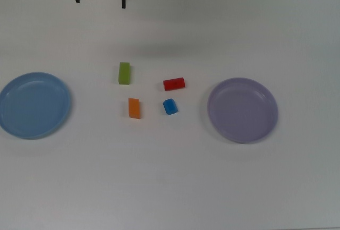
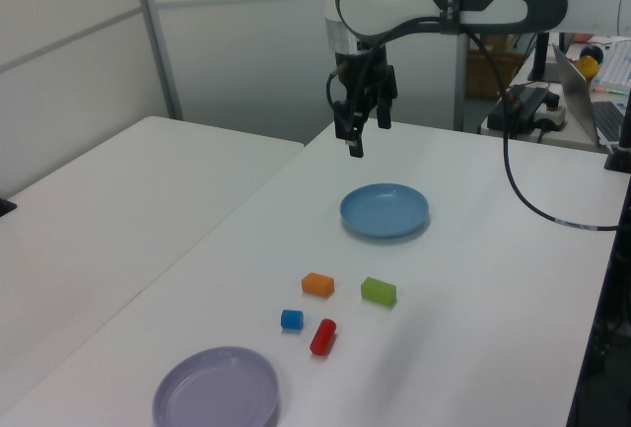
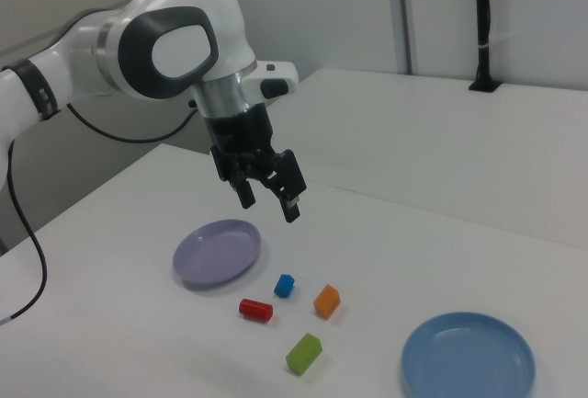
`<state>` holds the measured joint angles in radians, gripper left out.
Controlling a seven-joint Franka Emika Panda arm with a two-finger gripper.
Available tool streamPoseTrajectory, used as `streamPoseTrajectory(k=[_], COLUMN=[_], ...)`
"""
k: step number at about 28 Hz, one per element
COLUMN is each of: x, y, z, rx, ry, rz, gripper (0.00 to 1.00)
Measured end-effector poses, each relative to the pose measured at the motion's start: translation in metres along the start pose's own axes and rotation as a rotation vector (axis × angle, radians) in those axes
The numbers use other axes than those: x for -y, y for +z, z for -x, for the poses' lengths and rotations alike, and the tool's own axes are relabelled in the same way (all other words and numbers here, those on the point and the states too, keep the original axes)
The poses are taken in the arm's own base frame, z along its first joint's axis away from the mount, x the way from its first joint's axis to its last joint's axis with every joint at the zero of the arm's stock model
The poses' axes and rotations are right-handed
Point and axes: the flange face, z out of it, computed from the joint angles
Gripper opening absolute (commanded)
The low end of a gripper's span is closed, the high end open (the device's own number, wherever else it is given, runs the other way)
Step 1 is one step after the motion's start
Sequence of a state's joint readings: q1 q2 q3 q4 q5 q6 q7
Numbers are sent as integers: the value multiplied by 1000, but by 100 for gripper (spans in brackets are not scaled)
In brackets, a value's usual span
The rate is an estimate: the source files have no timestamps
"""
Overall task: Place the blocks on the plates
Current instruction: 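Lower the gripper onto the orange block and close it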
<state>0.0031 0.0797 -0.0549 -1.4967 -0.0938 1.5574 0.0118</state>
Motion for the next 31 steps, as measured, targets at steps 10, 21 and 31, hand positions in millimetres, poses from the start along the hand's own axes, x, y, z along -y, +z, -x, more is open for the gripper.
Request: streamPoseTrajectory(k=[10, 21, 31], x=[11, 17, 28], y=[38, 79, 150], z=[-16, -35, -59], rx=[63, 59, 3], ry=[-107, -121, -112], rz=[-84, -96, -115], gripper=[100, 93, 100])
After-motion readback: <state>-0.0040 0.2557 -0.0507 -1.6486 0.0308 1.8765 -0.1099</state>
